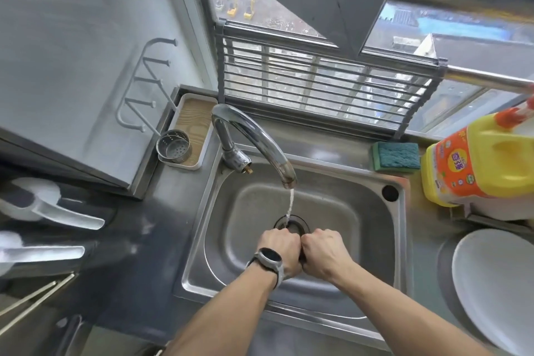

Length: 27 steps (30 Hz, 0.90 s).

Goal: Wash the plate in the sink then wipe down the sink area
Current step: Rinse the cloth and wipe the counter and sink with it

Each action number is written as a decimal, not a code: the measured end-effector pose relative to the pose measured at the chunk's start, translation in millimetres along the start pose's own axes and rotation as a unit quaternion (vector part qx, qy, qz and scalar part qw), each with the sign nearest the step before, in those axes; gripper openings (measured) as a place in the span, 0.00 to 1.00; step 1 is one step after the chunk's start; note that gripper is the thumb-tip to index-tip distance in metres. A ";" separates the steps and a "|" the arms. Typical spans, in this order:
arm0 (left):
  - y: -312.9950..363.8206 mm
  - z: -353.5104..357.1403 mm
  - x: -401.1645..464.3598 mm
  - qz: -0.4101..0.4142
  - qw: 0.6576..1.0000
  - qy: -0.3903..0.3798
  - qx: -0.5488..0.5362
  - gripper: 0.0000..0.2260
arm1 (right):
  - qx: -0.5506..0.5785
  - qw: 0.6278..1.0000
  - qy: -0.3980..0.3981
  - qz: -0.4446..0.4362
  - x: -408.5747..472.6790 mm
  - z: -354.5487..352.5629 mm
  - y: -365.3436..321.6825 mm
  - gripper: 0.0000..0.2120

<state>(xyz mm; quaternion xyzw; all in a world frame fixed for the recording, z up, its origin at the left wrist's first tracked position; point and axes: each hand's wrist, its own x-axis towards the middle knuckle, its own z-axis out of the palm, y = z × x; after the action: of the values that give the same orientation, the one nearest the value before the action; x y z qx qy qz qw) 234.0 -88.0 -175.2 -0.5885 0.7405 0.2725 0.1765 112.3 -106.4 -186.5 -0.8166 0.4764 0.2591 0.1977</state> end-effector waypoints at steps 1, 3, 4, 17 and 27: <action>0.7 2.2 2.1 -0.007 1.000 0.000 -0.007 0.11 | -0.007 1.000 0.006 0.000 1.3 4.8 1.5 0.09; 1.3 8.0 6.0 -0.019 1.000 -0.005 -0.013 0.12 | -0.009 1.000 0.024 -0.002 3.5 10.9 3.1 0.09; 2.1 10.0 6.8 -0.025 1.000 -0.008 -0.018 0.12 | -0.005 1.000 0.030 -0.002 4.1 12.9 3.6 0.10; -16.6 -27.8 -34.2 -0.111 0.671 -0.149 -0.718 0.16 | 0.691 0.722 -0.015 0.026 -38.8 -8.6 40.9 0.25; -54.2 -58.5 -79.2 -0.036 0.791 -0.077 -0.606 0.20 | 0.780 0.626 0.023 0.012 -81.8 -50.2 34.4 0.09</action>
<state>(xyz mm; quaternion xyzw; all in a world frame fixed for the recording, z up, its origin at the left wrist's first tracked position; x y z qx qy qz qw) 309.3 -71.0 -93.5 -0.5784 0.3853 0.7031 -0.1505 60.1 -95.8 -99.5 -0.3571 0.5146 -0.2260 0.7460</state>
